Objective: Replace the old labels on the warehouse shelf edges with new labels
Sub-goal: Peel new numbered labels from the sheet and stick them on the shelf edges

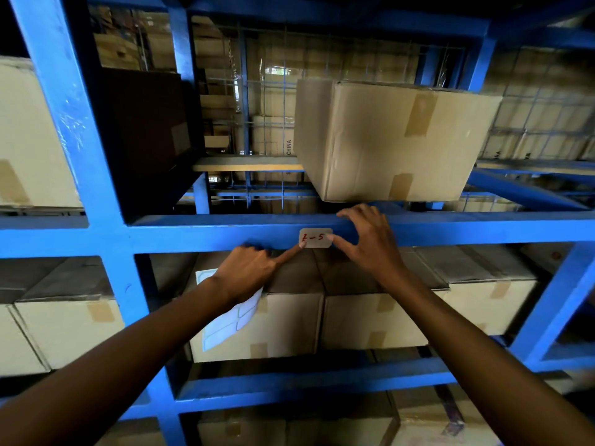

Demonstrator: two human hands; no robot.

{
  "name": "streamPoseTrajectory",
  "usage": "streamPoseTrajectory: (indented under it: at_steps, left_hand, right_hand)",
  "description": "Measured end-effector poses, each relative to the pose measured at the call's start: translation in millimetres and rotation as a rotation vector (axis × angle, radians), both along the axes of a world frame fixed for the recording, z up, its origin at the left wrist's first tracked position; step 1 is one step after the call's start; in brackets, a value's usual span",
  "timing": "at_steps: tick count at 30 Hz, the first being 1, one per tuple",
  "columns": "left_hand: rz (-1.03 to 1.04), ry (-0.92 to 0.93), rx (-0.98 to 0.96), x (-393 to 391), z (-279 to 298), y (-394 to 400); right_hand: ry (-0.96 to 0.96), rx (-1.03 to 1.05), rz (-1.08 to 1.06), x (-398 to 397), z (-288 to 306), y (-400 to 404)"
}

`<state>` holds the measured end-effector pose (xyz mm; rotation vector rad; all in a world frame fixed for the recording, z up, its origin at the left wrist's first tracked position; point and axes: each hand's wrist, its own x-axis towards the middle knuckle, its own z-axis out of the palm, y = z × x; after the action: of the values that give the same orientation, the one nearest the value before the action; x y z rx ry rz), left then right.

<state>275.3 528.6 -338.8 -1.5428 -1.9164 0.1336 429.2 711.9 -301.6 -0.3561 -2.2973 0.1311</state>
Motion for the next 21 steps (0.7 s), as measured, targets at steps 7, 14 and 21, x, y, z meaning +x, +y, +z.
streamPoseTrajectory:
  at_steps: [7,14,21]
  left_hand:
    - [0.038,-0.01,-0.089,0,2,2]
    - [0.011,-0.028,-0.129,-2,7,-3]
    - [0.007,-0.063,-0.132,-1,8,-3]
  right_hand:
    - [-0.224,0.174,-0.041,-15,15,20]
    - [-0.337,0.313,0.023,-15,24,38]
    - [-0.352,0.294,0.032,-21,17,43]
